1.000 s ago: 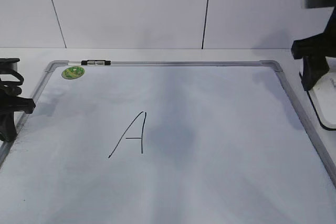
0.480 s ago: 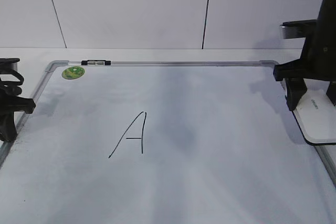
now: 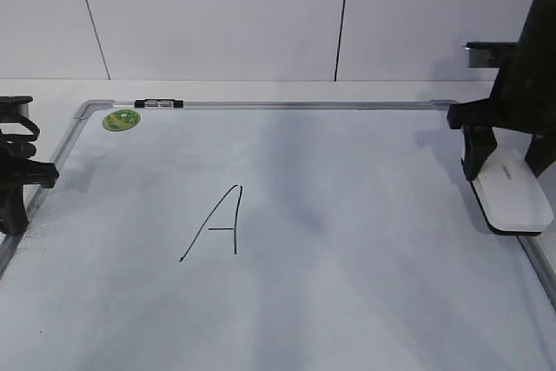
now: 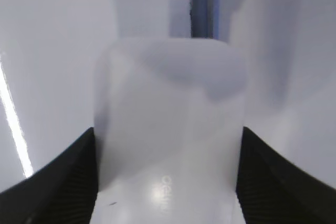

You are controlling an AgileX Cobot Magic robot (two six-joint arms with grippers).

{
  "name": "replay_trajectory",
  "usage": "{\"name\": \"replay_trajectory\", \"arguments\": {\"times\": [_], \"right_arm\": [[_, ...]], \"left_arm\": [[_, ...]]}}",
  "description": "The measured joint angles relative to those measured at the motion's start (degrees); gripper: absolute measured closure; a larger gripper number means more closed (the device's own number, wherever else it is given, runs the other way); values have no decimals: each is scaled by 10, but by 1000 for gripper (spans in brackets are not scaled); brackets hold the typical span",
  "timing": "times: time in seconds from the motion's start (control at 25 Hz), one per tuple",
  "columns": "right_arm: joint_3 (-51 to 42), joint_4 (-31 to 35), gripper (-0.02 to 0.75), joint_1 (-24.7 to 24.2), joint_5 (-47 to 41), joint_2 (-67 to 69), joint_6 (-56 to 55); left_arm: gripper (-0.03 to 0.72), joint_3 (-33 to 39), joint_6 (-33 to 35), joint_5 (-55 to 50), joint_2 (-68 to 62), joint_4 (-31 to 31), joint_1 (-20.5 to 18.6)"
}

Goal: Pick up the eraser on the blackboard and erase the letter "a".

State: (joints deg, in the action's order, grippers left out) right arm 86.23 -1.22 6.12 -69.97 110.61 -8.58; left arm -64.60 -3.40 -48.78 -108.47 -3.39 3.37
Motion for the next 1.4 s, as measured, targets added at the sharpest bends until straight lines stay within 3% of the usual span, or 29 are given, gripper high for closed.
{"name": "replay_trajectory", "arguments": {"times": [1.4], "right_arm": [[18, 6, 178, -1, 23, 41, 12]], "left_arm": [[672, 0, 0, 0, 0, 0, 0]]}}
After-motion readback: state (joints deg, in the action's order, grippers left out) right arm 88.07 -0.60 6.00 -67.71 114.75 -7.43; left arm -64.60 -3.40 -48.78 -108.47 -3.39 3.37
